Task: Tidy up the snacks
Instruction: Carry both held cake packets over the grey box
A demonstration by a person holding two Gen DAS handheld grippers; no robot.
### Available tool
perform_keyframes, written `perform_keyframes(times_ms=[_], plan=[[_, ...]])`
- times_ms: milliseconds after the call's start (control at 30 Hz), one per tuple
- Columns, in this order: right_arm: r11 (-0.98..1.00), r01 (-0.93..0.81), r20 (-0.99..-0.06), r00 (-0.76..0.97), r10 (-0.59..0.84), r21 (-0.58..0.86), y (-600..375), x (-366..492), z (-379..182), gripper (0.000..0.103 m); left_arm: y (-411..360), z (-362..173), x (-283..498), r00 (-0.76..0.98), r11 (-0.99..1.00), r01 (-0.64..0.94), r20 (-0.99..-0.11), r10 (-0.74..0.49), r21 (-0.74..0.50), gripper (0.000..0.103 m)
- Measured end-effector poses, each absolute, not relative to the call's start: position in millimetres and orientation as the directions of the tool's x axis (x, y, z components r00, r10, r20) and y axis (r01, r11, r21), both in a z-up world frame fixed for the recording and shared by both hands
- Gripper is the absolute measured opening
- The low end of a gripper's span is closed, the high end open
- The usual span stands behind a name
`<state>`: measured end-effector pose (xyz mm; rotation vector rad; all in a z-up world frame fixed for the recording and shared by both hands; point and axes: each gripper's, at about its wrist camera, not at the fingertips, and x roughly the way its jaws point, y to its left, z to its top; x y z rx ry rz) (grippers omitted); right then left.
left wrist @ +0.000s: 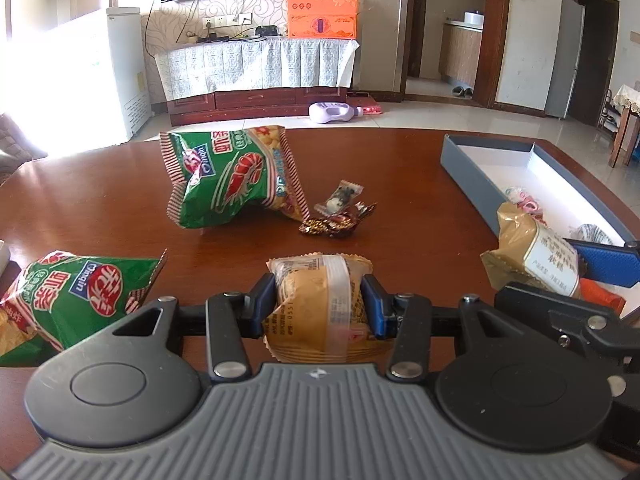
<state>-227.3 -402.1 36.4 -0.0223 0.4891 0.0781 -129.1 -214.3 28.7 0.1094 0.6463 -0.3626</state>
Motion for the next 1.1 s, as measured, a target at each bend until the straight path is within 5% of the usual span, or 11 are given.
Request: perform_keyframes(times_ms=[1100], plan=[[1.0,0.025,-0.407,0.913,-0.016,0.017,-458.9,-254.0,49.0,0.049,-285.5,50.3,-133.5,0.745,0.9,0.435,-0.545,-0.384,-0.04,0.052]])
